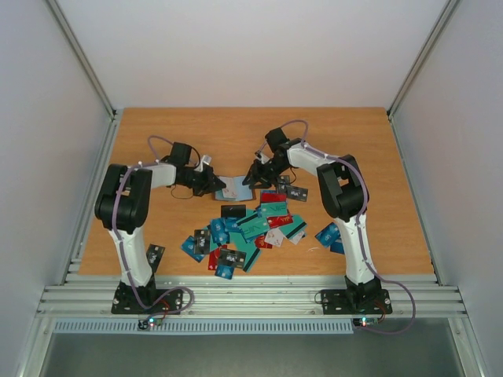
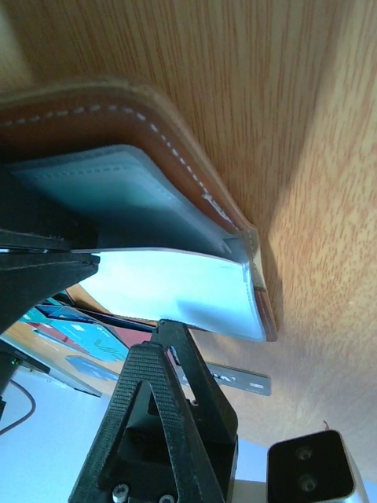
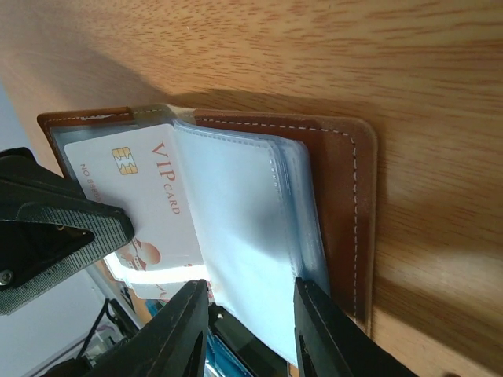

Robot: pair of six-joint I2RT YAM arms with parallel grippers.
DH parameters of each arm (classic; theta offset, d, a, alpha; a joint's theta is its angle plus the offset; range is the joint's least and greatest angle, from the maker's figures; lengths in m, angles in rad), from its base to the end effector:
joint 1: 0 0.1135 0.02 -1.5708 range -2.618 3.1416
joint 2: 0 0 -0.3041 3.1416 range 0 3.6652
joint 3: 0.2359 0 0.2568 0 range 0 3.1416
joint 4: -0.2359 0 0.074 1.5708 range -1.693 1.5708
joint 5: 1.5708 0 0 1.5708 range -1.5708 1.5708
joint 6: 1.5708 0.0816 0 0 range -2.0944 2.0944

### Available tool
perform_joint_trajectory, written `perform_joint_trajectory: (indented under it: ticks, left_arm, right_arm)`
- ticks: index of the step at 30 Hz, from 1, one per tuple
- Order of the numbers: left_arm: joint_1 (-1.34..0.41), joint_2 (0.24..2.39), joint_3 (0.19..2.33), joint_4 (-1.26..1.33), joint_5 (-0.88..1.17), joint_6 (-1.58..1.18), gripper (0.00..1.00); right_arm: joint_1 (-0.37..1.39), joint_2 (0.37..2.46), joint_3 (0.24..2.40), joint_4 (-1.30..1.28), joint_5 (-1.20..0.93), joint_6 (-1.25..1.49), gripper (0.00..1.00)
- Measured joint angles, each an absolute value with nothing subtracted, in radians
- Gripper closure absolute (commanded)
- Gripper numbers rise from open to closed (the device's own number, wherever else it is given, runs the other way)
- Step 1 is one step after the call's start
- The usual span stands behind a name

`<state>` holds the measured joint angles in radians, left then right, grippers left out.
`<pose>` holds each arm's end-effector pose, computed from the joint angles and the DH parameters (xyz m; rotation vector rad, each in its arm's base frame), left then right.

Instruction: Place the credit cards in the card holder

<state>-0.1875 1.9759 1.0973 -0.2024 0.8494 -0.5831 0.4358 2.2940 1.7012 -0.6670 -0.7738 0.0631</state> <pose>0.3870 -0.1358 0.1262 -0.2301 2.6920 -1.3773 0.4313 0.2638 0.1257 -0.6924 2.7100 1.2101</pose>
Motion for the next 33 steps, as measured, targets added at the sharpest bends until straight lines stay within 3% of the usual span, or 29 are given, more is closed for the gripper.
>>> perform_joint_trajectory:
  ticks: [15,33]
  left_arm:
    - [-0.204,2.012,1.181,-0.332,0.868,-0.519,1.0]
    - [-0.235,2.03,1.192,-0.311,0.845,-0.58,1.0]
  right_arm:
    - [0.435,2.296,1.701,-0.667,-0.775,0.047,0.68]
    - [0.429,2.296,1.689,-0.652,-0.79,0.051,0.69]
